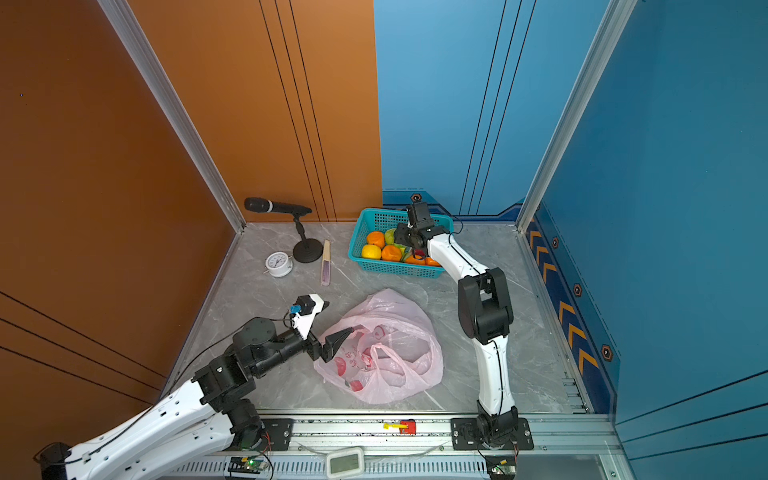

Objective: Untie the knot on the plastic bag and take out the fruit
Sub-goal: 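Lower the green fruit into the teal basket and open the right gripper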

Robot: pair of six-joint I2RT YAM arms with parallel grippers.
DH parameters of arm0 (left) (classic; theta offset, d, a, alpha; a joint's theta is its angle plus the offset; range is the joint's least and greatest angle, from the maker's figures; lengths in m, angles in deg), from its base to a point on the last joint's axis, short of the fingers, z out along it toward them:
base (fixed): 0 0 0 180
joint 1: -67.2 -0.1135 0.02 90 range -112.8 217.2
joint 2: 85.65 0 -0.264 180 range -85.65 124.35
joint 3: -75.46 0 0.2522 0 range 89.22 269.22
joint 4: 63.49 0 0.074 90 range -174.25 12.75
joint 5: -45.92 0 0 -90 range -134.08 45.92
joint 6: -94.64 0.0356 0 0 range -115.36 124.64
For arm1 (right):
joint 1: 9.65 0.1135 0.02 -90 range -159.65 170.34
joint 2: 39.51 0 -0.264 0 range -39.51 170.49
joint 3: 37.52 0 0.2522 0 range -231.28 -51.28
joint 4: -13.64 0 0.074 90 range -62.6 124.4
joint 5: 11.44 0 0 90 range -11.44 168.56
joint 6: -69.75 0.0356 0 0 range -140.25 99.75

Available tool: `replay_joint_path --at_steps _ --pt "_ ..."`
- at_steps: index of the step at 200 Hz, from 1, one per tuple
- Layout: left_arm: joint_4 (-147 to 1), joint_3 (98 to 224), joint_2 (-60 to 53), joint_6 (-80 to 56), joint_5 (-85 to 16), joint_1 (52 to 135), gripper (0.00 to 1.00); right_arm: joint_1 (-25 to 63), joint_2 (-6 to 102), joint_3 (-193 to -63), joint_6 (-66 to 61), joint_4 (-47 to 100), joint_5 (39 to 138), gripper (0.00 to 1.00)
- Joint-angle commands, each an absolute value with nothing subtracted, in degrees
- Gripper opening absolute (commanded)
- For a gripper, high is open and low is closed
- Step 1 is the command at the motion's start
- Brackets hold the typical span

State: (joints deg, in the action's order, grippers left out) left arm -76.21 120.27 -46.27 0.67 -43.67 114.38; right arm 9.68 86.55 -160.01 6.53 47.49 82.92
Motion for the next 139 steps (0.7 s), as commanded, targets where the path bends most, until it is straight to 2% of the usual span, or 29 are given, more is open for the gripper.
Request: replay_joint_path --at_steps 1,52,75,85,103,139 --pt "-78.1 122.6 -45.2 1.5 -44.1 113.5 0.98 9.2 91.2 -166.2 5.5 51.2 80.6 0.44" --pt "-80.3 124.2 -42.9 1.2 -44.6 112.0 0.98 8.9 102.6 -179.9 5.7 56.6 79.8 0.44" --pt "-80.0 124.1 -42.4 0.8 -44.6 111.4 0.98 8.9 105.8 -183.7 6.3 57.3 80.0 0.48" --pt "-80.1 124.3 -42.2 0.6 -44.8 111.0 0.98 8.8 106.9 -185.4 6.7 57.9 80.6 0.52" --pt "-81.3 124.9 -41.5 0.0 -46.1 110.3 0.97 8.9 106.9 -187.3 7.2 59.5 81.7 0.67" --pt "-83.6 125.2 -40.7 -2.1 -47.9 108.4 0.98 9.2 101.0 -185.5 5.8 60.4 82.1 0.76"
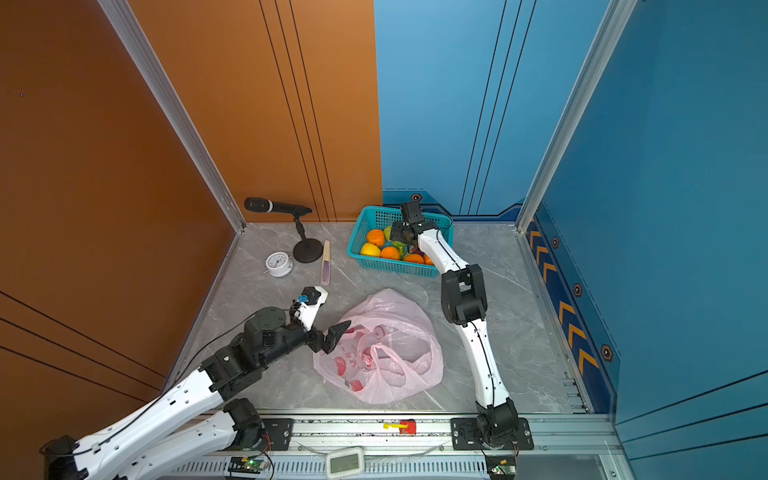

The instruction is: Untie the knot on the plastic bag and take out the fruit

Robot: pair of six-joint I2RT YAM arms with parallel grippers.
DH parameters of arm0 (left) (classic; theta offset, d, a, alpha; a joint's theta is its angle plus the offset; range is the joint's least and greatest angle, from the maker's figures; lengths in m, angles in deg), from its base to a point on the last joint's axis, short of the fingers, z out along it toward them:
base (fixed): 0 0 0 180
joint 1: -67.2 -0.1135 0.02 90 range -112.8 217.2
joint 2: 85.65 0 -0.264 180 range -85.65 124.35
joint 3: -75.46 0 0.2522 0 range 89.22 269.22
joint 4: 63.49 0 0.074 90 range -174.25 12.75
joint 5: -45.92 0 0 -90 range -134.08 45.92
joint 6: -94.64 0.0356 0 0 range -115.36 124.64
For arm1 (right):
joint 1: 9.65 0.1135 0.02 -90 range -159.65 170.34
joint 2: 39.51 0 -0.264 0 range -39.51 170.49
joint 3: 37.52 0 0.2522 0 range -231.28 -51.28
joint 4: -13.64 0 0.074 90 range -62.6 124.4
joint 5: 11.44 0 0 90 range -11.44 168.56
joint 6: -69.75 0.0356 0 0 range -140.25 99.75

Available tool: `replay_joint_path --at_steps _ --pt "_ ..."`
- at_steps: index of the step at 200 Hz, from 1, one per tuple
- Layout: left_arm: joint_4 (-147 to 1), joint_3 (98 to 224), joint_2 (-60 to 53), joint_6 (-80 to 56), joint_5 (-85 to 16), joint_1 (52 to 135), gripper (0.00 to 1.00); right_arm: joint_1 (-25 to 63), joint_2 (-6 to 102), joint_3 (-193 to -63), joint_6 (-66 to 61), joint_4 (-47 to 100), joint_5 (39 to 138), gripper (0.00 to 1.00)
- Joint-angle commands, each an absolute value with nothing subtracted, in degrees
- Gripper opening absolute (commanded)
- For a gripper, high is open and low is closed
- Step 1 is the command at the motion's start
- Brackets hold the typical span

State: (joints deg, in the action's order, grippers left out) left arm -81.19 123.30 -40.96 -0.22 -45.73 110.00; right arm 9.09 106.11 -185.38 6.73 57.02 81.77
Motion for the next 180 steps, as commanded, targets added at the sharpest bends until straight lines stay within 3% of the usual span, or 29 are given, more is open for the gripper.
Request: replay_joint_path --at_steps 1,40,96,141,180 --pt "-83.6 125.2 -40.7 -2.2 -47.9 108.3 0.98 9.2 100.7 -185.3 5.8 60.4 82.1 0.77" --pt "-86.6 125.2 -38.9 -5.0 -49.0 105.7 0.98 9.5 88.7 -175.5 3.6 58.5 80.8 0.81" --pt "-90.6 125.3 -34.9 -6.3 -50.2 100.7 0.98 8.3 63.8 -147.7 1.0 49.3 75.8 0.85" --pt "-90.0 125.6 -32.8 -7.4 -52.1 93.3 0.97 3.3 45.0 -123.4 1.0 40.1 69.2 0.90" --pt "-83.6 123.5 -30.1 -6.1 -53.4 86.3 0.98 -4.4 38.2 -109.2 1.7 36.4 67.5 0.91"
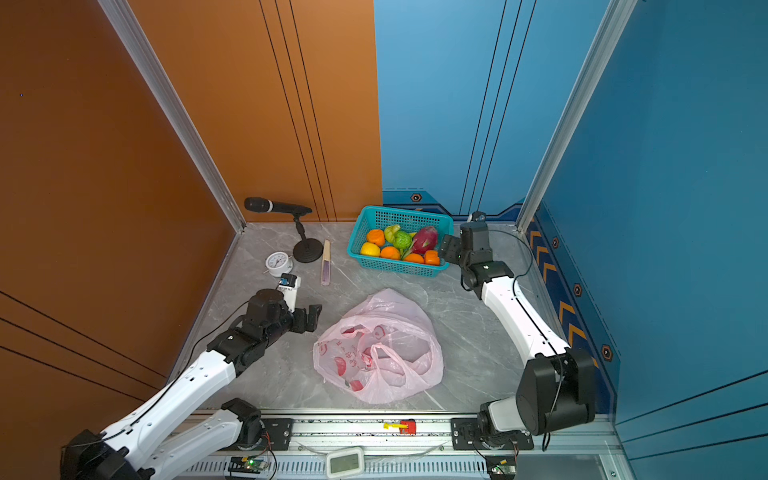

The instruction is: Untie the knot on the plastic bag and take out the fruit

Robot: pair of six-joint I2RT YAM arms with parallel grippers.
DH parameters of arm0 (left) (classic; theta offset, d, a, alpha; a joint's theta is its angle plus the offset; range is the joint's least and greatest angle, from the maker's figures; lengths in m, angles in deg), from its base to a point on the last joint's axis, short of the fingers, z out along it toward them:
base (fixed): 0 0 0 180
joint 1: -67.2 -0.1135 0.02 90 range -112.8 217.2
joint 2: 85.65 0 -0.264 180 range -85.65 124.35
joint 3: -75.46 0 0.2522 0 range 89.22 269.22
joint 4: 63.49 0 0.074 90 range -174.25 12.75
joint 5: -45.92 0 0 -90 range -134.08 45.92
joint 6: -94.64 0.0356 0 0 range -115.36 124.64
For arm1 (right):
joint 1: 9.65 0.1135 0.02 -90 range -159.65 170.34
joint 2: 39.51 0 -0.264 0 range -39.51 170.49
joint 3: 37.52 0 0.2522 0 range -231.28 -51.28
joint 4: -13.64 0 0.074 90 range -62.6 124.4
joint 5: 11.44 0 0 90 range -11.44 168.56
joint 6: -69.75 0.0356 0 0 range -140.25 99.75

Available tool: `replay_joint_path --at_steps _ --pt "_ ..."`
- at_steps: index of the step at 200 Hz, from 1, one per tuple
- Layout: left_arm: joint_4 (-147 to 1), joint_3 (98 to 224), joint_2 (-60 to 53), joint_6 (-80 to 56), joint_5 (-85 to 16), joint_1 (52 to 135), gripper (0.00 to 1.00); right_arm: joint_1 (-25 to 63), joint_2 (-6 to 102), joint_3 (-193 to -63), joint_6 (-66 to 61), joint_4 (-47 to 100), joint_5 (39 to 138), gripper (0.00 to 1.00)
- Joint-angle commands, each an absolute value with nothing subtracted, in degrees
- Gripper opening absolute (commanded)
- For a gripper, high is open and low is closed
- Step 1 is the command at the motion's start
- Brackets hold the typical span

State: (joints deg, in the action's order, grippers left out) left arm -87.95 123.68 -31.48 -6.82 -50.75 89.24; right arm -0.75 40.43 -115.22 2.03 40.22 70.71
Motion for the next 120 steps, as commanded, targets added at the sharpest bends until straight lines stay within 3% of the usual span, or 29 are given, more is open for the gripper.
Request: replay_joint_path --at_steps 1,56,120 --pt "-83.5 123.4 -29.9 -6.0 -53.7 86.2 0.98 -4.6 38.1 -108.9 1.7 36.3 67.5 0.91" --pt "-72.3 117.9 -26.9 -0.9 -59.2 79.0 0.98 -10.1 41.1 -96.6 -4.8 27.8 64.6 0.93" --pt "-55.9 112.5 -18.9 5.4 -59.5 76.1 0.98 -6.8 48.1 -83.6 -16.9 -2.9 66.7 0.98"
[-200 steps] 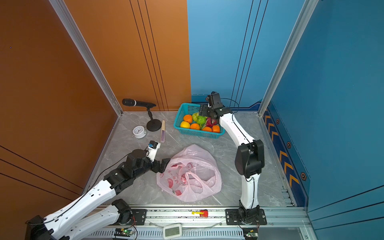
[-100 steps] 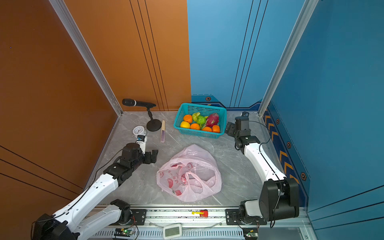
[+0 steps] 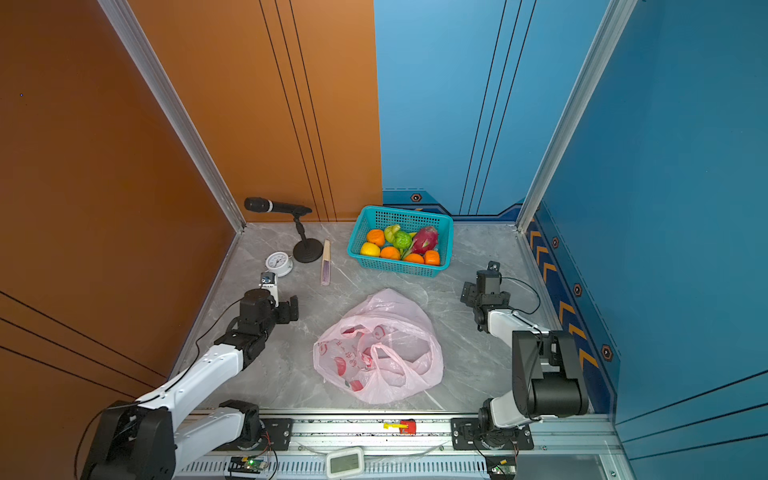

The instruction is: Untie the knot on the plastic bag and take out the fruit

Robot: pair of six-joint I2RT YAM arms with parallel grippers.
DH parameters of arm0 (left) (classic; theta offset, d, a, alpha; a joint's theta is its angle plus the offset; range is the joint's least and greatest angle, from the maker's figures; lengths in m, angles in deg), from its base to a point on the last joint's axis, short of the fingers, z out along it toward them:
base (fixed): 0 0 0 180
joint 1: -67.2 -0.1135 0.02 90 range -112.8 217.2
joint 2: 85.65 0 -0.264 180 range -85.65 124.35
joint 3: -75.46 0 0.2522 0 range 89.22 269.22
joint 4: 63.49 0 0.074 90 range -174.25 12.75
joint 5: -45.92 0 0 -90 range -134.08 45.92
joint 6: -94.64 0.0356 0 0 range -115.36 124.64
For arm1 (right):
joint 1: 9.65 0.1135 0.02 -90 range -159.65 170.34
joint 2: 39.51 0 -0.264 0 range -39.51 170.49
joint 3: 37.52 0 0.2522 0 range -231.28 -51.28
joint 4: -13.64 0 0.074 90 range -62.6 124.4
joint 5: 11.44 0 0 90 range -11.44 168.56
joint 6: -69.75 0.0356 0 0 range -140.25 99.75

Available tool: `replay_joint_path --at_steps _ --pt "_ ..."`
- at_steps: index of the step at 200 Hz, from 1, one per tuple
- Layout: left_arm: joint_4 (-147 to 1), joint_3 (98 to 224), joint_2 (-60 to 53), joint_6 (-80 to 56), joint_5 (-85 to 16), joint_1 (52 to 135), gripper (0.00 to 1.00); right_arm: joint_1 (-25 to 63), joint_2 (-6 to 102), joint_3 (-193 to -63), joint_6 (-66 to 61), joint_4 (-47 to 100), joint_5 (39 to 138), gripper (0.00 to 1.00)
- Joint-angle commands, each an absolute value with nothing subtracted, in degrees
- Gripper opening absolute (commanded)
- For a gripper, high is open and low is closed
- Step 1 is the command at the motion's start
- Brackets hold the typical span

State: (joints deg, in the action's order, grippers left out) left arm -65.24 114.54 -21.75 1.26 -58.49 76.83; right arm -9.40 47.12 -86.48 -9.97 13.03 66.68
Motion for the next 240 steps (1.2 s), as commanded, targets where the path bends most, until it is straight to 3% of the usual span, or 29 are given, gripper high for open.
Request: replay_joint_path --at_steps 1,34,51,63,98,113,127,141,240 --pt "-55.5 112.4 -18.8 5.5 -59.4 76.2 0.98 -6.7 48.1 -83.4 -17.0 -3.5 66.6 0.98" --pt "-43.6 109.4 -13.0 9.8 -57.3 75.8 0.98 -6.3 45.9 -76.0 -17.8 -14.7 67.3 1.00" --pt "-40.0 109.8 -10.5 11.8 -55.2 75.5 0.98 -6.3 49.9 -71.0 -18.3 -29.4 68.5 1.00" --pt "-37.8 110.4 -8.5 12.3 -54.9 74.9 0.98 -6.2 47.3 -72.8 -18.2 -21.5 68.3 1.00" --pt "-32.0 111.9 -1.8 7.5 -47.6 69.7 0.98 -7.4 48.7 -72.9 -16.8 -23.3 68.4 1.00" --pt "-19.6 110.0 5.5 6.3 -45.5 68.1 0.97 -7.3 48.1 -73.3 -16.8 -21.5 68.3 1.00" --pt "-31.1 112.8 2.1 5.5 -44.4 66.9 0.97 -7.3 48.5 -73.1 -16.8 -22.5 68.4 1.00" --pt "-23.1 110.7 4.4 4.8 -44.6 66.7 0.97 -7.4 48.1 -73.2 -16.8 -21.7 68.5 1.00" --pt "-25.7 111.3 3.6 4.8 -46.4 67.2 0.97 -7.7 48.3 -73.9 -17.1 -20.6 70.3 1.00"
